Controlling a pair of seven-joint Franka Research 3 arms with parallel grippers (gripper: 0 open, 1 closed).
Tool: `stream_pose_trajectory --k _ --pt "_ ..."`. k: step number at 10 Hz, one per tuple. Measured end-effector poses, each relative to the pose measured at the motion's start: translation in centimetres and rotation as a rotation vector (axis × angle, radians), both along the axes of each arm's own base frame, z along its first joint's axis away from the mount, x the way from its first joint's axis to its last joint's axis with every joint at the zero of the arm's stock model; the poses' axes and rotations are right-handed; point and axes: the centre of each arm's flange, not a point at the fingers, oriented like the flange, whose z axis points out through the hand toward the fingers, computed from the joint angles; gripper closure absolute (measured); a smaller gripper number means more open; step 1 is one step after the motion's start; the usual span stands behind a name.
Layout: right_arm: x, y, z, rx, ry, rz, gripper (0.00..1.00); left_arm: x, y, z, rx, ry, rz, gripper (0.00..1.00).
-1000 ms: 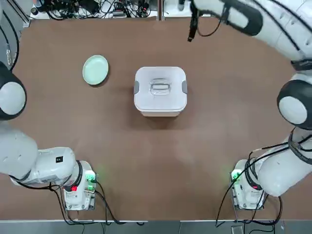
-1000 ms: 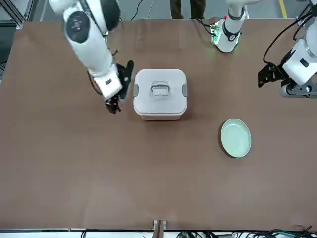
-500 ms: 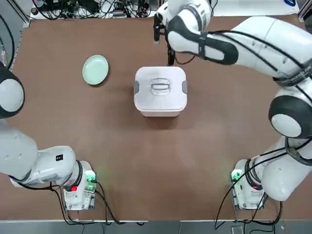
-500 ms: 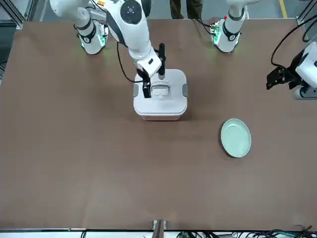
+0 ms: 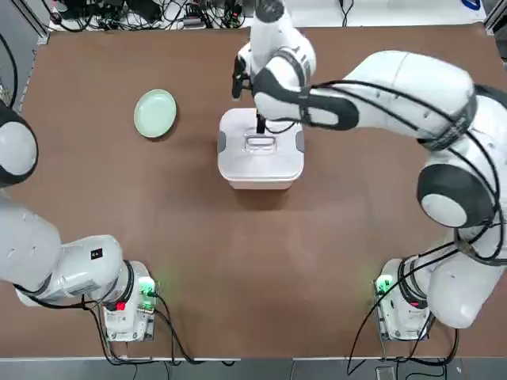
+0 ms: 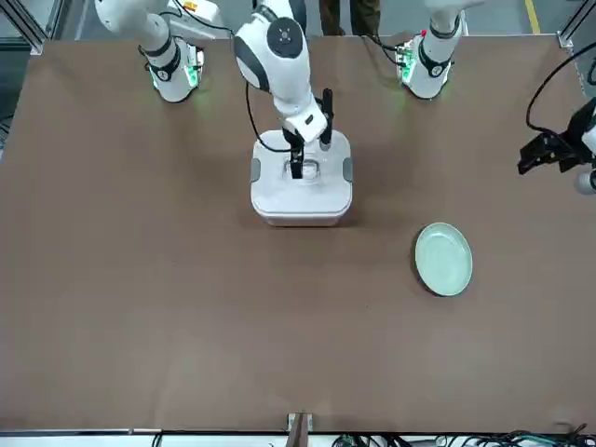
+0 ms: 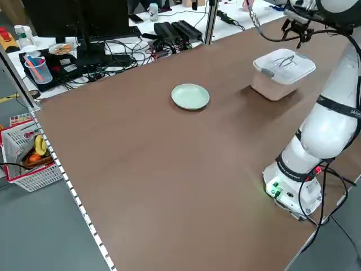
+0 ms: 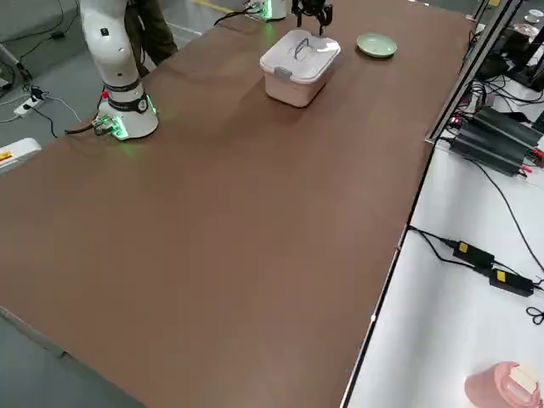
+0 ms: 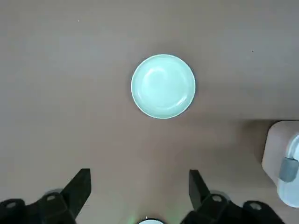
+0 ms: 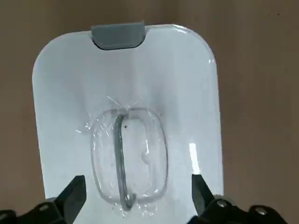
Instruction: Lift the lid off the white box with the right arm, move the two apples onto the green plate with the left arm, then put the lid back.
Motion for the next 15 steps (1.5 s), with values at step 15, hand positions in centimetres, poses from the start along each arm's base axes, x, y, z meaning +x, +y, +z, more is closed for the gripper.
stream_pose_trajectory --k 15 --pt "0.8 -1.4 -3.9 -0.083 -0.024 -0.051 0.03 -0.3 0.9 1.6 0.027 -0.056 0.023 0.05"
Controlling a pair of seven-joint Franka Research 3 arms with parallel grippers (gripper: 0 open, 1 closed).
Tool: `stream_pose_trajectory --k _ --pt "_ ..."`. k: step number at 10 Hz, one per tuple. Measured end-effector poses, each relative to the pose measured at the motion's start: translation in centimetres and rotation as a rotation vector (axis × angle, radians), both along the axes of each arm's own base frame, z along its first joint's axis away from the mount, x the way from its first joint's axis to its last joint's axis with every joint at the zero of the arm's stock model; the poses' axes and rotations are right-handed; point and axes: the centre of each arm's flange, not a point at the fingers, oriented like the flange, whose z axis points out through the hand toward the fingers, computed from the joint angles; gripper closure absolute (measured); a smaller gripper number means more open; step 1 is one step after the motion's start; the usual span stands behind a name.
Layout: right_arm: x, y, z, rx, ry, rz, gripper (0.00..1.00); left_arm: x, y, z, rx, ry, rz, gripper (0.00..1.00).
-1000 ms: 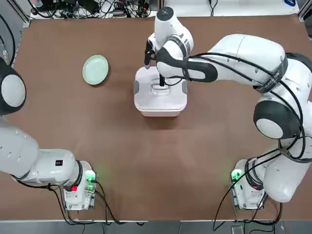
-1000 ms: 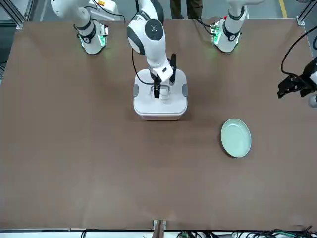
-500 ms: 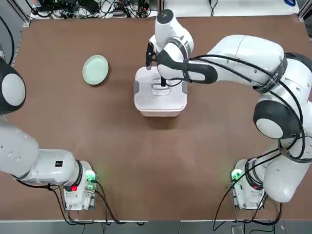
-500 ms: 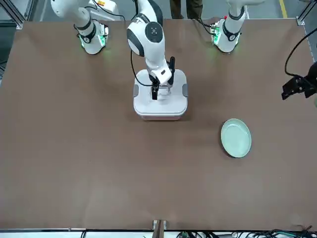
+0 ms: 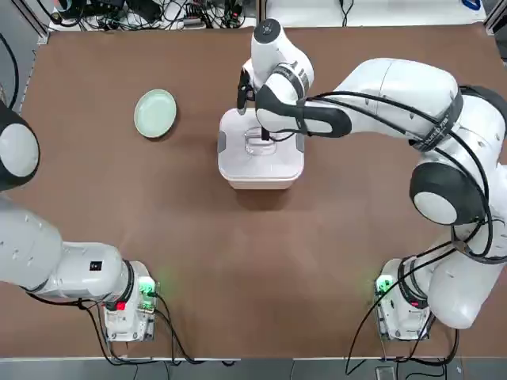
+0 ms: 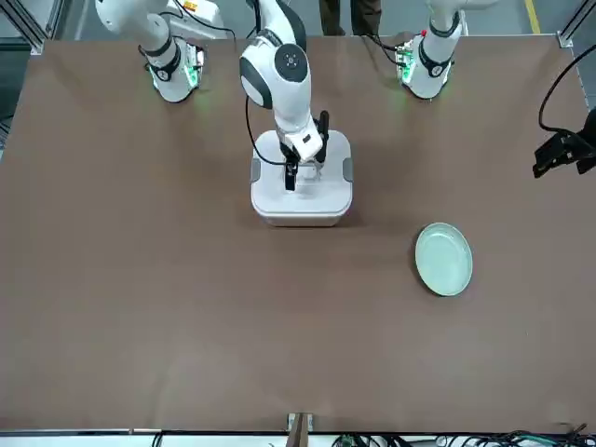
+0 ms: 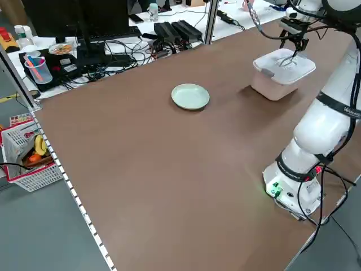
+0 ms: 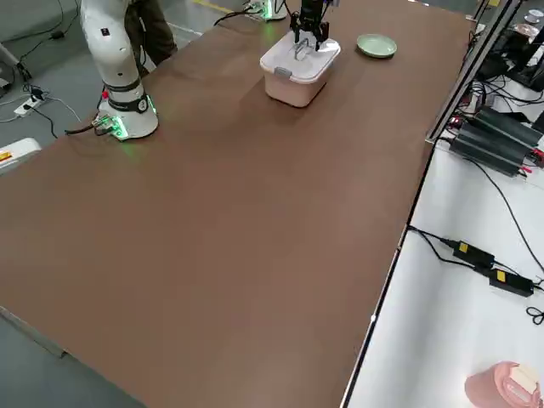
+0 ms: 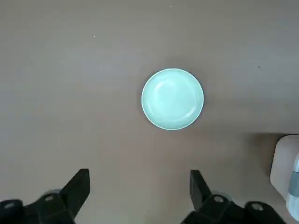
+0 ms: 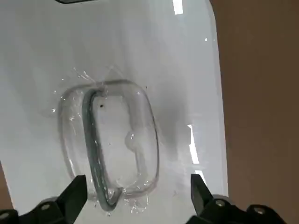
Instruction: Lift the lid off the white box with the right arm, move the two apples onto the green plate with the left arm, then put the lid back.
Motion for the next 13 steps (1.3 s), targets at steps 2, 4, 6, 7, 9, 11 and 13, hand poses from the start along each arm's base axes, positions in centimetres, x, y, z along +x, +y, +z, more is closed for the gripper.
stream_pose_trajectory --k 2,4,6,7,9,11,13 --pt "0.2 -0.1 -0.1 -0.001 -0.005 -0.003 0.04 0.0 0.0 0.0 0.000 0.001 -0.001 0.05" --pt "0.3 -0.2 -0.3 -0.008 -0.007 -0.004 0.07 0.0 0.0 0.0 -0.003 0.001 -0.003 0.05" --pt "0.6 -0.3 -0.8 -0.013 -0.012 -0.005 0.09 0.0 0.1 0.1 -0.004 -0.002 0.000 0.04" --pt "0.9 -0.5 -1.1 -0.014 -0.014 -0.009 0.14 0.0 0.2 0.1 -0.004 -0.002 0.001 0.04" --pt "1.1 -0.7 -1.1 -0.014 -0.015 -0.042 0.47 0.0 0.3 0.1 -0.004 -0.002 0.002 0.04" --pt "0.6 -0.3 -1.2 -0.018 -0.008 -0.090 0.78 0.0 0.3 0.1 -0.004 -0.002 0.002 0.04" --pt "0.4 -0.3 -1.1 -0.023 -0.004 -0.091 0.86 0.0 0.3 0.1 -0.004 -0.003 0.003 0.04"
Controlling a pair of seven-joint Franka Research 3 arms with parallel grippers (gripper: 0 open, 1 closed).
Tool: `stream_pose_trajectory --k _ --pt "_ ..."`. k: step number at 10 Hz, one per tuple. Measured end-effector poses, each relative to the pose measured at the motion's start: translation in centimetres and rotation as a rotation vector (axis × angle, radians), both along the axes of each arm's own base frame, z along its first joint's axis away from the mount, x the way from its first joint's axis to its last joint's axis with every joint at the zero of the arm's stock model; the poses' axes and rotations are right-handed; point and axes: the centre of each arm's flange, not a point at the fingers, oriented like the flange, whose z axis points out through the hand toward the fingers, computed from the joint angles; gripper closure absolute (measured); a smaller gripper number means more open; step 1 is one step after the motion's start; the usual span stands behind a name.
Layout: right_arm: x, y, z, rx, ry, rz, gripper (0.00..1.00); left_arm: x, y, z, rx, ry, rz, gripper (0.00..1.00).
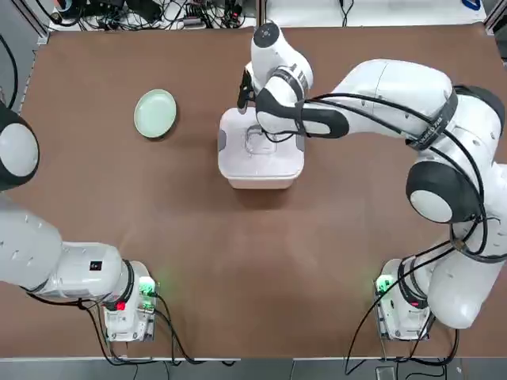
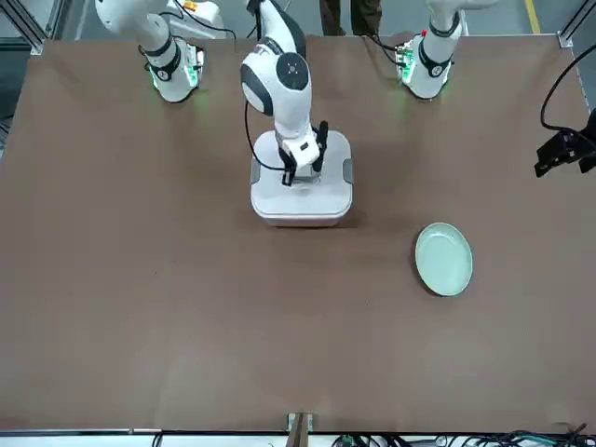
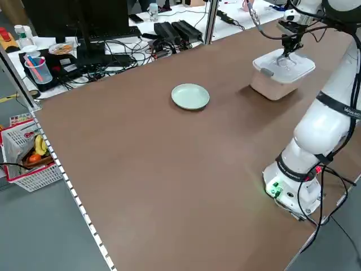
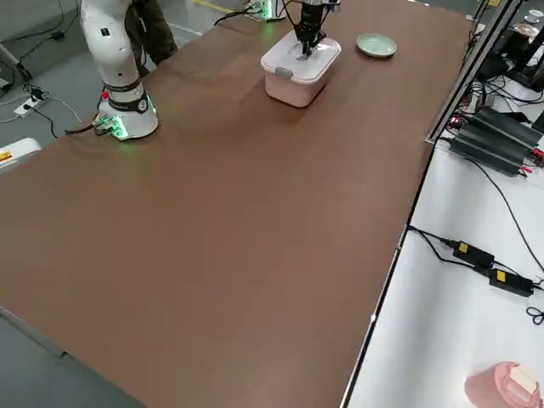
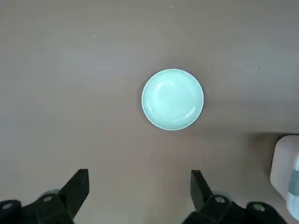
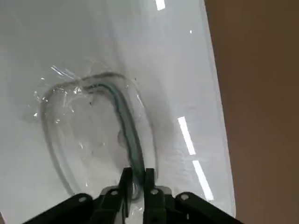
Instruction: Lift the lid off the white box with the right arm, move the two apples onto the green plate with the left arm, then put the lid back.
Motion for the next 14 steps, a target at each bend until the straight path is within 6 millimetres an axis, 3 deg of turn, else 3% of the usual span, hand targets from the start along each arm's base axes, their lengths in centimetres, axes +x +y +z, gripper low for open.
stream_pose_trajectory --k 9,10,14 --pt "-0.4 -0.5 2.2 -0.012 0.013 -0.053 0.86 0.0 0.3 0.1 0.000 -0.005 0.004 0.04" --pt "0.2 -1.1 2.4 -0.015 0.013 -0.077 0.94 0.0 0.3 0.1 0.000 -0.005 0.004 0.04" --pt "2.8 -4.1 3.6 -0.012 0.021 -0.147 0.94 0.0 0.4 0.1 0.000 -0.006 0.006 0.04"
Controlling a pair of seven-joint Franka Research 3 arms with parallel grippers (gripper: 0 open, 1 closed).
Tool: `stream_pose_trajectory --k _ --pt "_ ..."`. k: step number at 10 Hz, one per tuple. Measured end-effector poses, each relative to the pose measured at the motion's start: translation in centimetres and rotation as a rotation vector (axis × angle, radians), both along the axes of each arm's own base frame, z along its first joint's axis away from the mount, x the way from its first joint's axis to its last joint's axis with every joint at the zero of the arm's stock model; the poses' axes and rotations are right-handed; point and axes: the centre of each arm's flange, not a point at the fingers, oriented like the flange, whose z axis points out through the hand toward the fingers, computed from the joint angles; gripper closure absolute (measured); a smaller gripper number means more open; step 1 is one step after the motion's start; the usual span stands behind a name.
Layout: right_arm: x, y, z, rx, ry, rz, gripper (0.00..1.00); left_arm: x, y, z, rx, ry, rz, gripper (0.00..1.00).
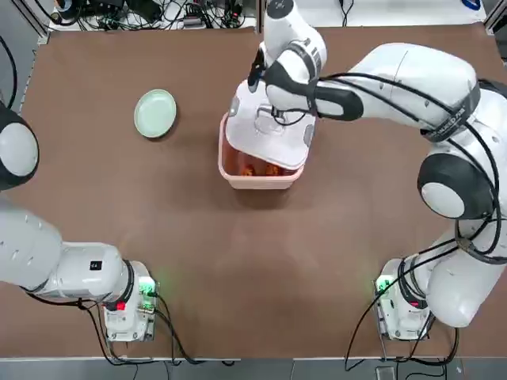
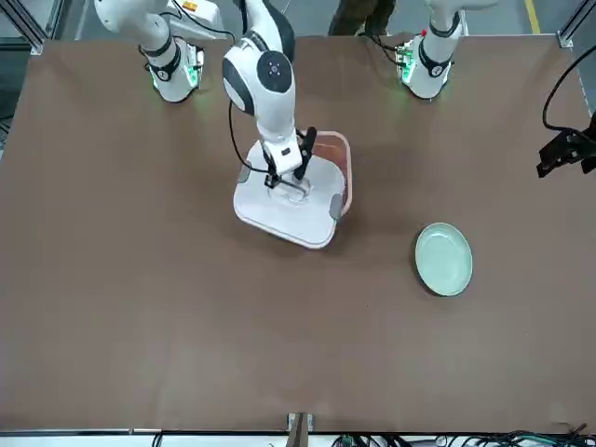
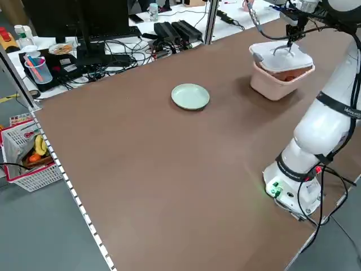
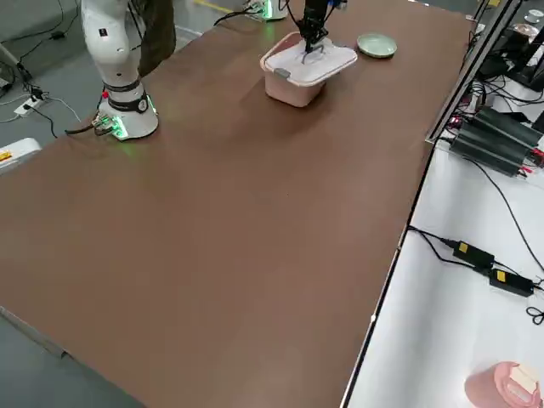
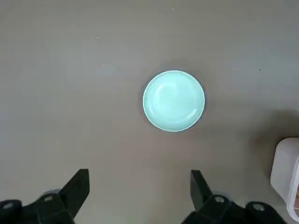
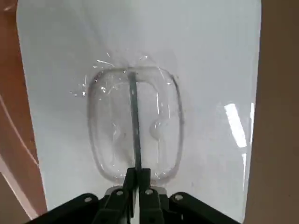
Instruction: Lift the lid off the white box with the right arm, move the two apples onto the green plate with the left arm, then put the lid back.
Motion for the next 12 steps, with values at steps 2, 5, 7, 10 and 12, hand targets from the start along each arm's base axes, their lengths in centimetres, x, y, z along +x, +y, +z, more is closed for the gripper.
stream_pose_trajectory --k 2,5,7,10,12 --pt "0.1 -0.4 0.4 0.002 0.013 -0.015 0.94 0.0 0.0 0.0 0.000 -0.001 -0.001 0.04" --pt "1.4 -2.1 1.6 0.027 0.030 -0.064 0.94 -0.1 -1.0 0.9 -0.002 -0.020 -0.011 0.02" --pt "2.4 -3.5 2.3 0.039 0.040 -0.096 0.94 -0.4 -2.6 1.6 -0.006 -0.035 0.007 0.01" --pt "4.0 -6.0 3.6 0.053 0.050 -0.143 0.94 -1.0 -8.2 2.3 -0.019 -0.053 0.059 0.01" --pt "5.6 -8.5 4.6 0.061 0.046 -0.178 0.94 -1.9 -13.3 2.4 -0.031 -0.058 0.090 0.01"
